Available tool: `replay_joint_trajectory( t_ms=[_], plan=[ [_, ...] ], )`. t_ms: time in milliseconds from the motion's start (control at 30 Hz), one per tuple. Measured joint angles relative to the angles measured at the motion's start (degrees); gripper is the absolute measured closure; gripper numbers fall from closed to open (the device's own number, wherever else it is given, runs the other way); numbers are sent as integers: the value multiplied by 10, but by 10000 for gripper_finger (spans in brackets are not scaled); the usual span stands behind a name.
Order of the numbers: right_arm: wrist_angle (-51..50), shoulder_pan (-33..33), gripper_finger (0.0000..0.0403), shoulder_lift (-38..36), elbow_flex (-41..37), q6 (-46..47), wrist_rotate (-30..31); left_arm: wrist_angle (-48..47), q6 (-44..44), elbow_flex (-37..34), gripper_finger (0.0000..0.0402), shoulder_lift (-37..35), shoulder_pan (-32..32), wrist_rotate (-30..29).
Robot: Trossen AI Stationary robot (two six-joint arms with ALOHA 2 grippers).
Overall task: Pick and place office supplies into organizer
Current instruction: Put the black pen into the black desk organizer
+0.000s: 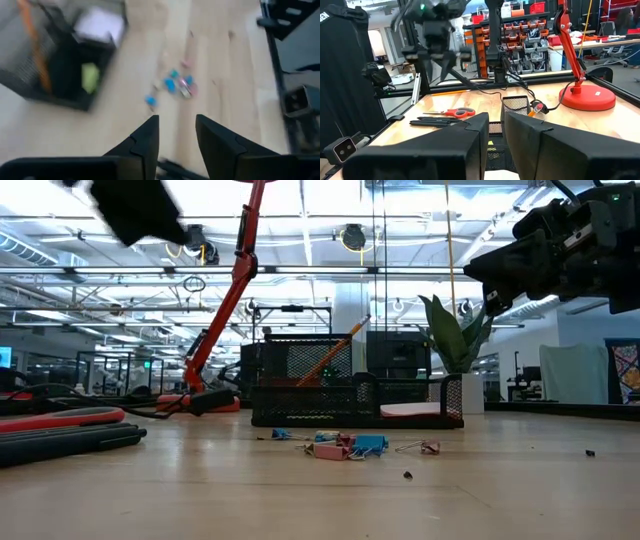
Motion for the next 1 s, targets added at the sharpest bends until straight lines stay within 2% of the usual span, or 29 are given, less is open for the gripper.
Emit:
replay_joint_trajectory(
  t_ms=[133, 333, 633, 833, 1000],
  plan=[
    [0, 0, 344, 0, 0, 0, 0, 17, -70, 0, 282, 25, -44, -7],
    [0, 0, 344, 0, 0, 0, 0, 28, -99, 0, 313, 78, -66, -36],
    [-8, 0, 344, 0, 0, -22, 0, 44, -120, 0, 392, 150, -69, 1],
    [-8, 0, 344, 0, 0, -40, 0, 92, -101, 0, 383, 168, -69, -6],
    [-13, 0, 344, 0, 0, -13, -1, 100, -132, 0, 395, 168, -67, -10]
  ],
)
